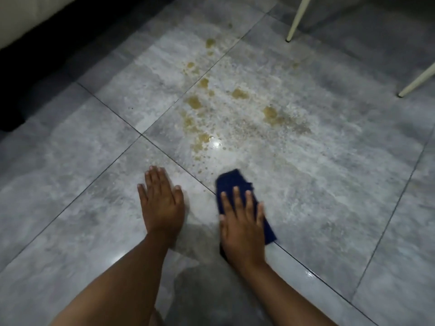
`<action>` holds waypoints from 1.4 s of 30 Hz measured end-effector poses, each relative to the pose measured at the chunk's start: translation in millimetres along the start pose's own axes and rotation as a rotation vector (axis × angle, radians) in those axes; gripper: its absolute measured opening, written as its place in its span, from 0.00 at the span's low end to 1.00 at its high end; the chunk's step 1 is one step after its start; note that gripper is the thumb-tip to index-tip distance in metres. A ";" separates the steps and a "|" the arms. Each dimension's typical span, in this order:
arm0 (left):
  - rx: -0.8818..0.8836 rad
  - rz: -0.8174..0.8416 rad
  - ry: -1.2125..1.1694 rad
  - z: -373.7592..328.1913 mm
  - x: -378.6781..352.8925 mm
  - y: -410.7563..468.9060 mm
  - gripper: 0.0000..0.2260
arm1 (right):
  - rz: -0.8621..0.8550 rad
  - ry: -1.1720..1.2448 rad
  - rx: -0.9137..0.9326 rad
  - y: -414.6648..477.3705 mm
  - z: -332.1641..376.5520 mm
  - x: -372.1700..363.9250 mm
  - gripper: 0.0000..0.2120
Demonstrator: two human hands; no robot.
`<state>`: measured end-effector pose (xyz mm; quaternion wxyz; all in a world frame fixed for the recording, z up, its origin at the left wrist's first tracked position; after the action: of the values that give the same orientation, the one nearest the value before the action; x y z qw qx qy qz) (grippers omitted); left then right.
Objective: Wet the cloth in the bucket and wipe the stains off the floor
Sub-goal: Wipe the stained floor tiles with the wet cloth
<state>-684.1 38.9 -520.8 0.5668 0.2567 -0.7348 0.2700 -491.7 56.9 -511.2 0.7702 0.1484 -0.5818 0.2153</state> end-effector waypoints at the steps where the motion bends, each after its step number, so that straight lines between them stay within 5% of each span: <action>1: -0.006 0.000 0.003 0.7 -1.2 0.5 0.28 | 0.033 0.002 0.072 5.3 7.0 -2.1 0.26; 5: -0.038 0.020 0.001 -0.7 -0.8 -2.3 0.28 | 0.143 0.022 0.156 63.3 -3.0 2.6 0.25; 10: -0.058 0.005 0.082 0.2 10.3 28.8 0.28 | -0.071 0.071 -0.312 43.0 -18.5 4.4 0.25; 14: -0.027 0.010 0.089 10.8 14.5 63.1 0.28 | 0.031 0.011 0.037 12.0 38.2 -11.6 0.25; 18: -0.002 0.032 0.023 23.9 7.5 60.7 0.28 | 0.121 0.021 0.313 82.5 59.1 -15.8 0.25; 25: -0.035 -0.027 -0.011 25.5 7.4 60.6 0.27 | 0.000 0.013 -0.071 123.1 17.1 -5.5 0.25; 29: -0.034 -0.021 0.006 24.9 6.6 60.4 0.28 | 0.059 0.040 0.139 97.6 65.0 -18.8 0.25; 33: -0.014 -0.008 0.050 24.2 7.2 61.2 0.27 | 0.111 0.057 0.295 167.6 69.9 -18.5 0.24; 37: -0.008 0.011 0.037 24.5 7.7 60.8 0.27 | 0.062 0.038 0.035 209.4 15.3 -5.5 0.25; 42: -0.008 0.016 0.054 25.0 6.8 60.6 0.28 | -0.020 0.040 -0.108 121.5 25.0 -7.4 0.26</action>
<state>-744.4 65.0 -525.9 0.5854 0.2413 -0.7221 0.2787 -575.5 148.7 -514.0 0.7906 0.1081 -0.5755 0.1789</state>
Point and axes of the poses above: each hand's wrist, its own y-axis towards the middle knuckle, its own x-axis out of the back of the hand, z = x × y, the point moved 2 cm from there along y, towards the middle knuckle, and after that the axes turned 5 degrees about x, right-handed, at the moved point
